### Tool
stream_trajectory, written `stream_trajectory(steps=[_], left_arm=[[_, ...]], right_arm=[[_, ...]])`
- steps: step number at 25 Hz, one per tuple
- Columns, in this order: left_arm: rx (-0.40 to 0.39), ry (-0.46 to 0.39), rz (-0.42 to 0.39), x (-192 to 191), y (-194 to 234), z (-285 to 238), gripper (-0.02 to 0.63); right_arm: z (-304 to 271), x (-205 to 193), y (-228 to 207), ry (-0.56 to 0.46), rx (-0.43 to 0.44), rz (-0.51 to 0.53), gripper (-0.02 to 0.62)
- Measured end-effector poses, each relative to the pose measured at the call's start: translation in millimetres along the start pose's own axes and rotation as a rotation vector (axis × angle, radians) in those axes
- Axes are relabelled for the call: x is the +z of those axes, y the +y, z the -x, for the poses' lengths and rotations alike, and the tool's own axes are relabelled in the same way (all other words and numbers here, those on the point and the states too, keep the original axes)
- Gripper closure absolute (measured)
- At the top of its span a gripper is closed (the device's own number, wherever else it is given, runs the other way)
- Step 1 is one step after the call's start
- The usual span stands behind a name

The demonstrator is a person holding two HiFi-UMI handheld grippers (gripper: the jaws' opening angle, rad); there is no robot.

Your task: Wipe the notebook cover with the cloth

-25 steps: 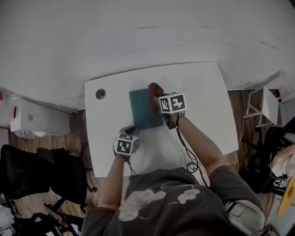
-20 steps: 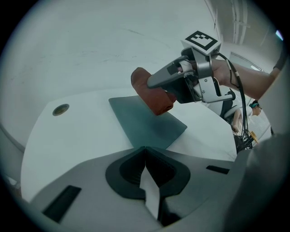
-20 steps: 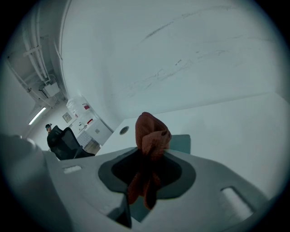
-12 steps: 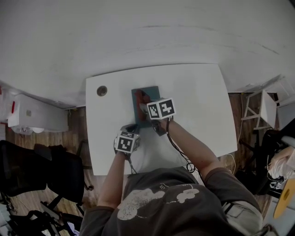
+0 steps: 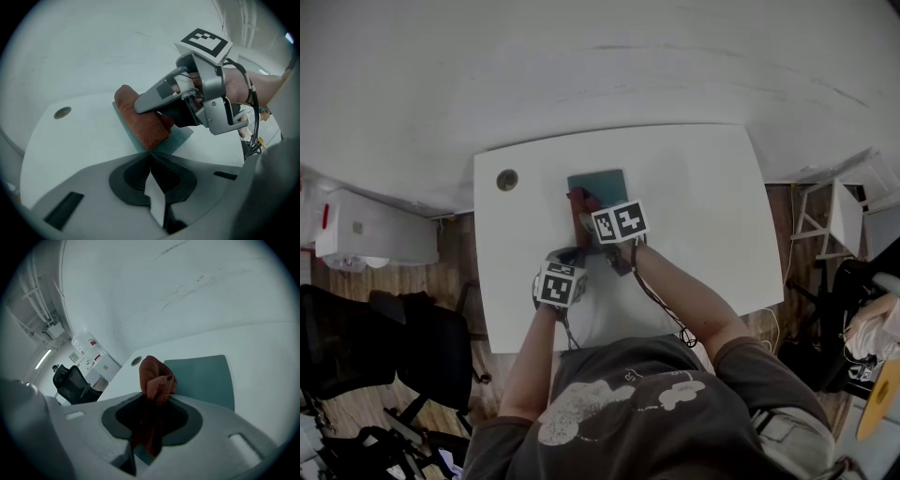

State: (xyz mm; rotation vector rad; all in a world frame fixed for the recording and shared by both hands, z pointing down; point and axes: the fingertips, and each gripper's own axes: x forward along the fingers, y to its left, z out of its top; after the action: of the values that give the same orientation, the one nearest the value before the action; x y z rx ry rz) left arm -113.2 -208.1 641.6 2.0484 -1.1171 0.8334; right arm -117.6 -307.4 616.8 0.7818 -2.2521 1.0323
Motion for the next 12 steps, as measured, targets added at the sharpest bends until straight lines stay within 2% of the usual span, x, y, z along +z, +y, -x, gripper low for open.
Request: stream_trajectory(steps=[8, 12], left_arm=[[0.001, -0.003, 0.013, -0.1, 0.3, 1.1, 0.604], [0.014, -0.013, -0.007, 1.0, 3.2, 0.0, 0.604]], right_arm=[[7.7, -1.8, -12.4, -0.019, -0.015, -0.021, 0.491], [14.7, -4.0, -19.3, -0.019, -0.022, -0.027, 0.491]])
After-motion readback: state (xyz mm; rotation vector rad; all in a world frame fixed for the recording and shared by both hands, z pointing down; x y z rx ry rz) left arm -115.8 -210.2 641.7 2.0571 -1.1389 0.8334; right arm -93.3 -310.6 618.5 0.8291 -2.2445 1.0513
